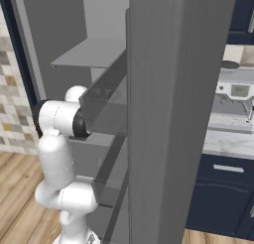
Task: Place the mustard and ketchup from the counter to the top shelf of the fridge. If the existing items in the fridge are on the top shelf, move them to other shelves.
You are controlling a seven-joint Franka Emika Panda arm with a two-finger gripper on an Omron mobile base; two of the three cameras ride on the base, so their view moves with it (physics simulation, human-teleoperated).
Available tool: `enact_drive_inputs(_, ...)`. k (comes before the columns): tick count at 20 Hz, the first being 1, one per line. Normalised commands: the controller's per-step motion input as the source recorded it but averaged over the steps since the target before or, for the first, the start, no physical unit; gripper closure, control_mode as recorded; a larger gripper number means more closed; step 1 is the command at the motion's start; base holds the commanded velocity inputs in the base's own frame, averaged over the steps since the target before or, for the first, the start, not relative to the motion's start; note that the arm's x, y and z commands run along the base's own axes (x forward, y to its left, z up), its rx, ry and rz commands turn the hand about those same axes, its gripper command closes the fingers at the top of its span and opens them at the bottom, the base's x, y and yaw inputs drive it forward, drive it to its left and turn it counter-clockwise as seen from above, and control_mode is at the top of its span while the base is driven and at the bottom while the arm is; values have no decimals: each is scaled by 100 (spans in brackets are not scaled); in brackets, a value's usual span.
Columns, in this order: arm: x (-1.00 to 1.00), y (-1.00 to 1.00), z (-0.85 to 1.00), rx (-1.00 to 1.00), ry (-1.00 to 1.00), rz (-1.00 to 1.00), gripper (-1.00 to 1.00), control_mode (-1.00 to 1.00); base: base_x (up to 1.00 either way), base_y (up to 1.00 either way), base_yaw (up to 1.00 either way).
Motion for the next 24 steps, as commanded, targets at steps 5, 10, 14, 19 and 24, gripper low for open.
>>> enact_drive_inputs(5, 71, -7, -40, 4, -10, 3, 100, -100, 0, 0, 0)
enact_drive_inputs(10, 41, -20, -54, 1, -7, 4, 100, -100, 0, 0, 0)
enact_drive_inputs(14, 53, -22, -32, 2, -10, 3, 100, -100, 0, 0, 0)
enact_drive_inputs(19, 59, -12, -16, 2, -12, 1, -100, -100, 0, 0, 0)
enact_drive_inputs(24, 8, 0, 33, 0, 3, 0, -100, -100, 0, 0, 0)
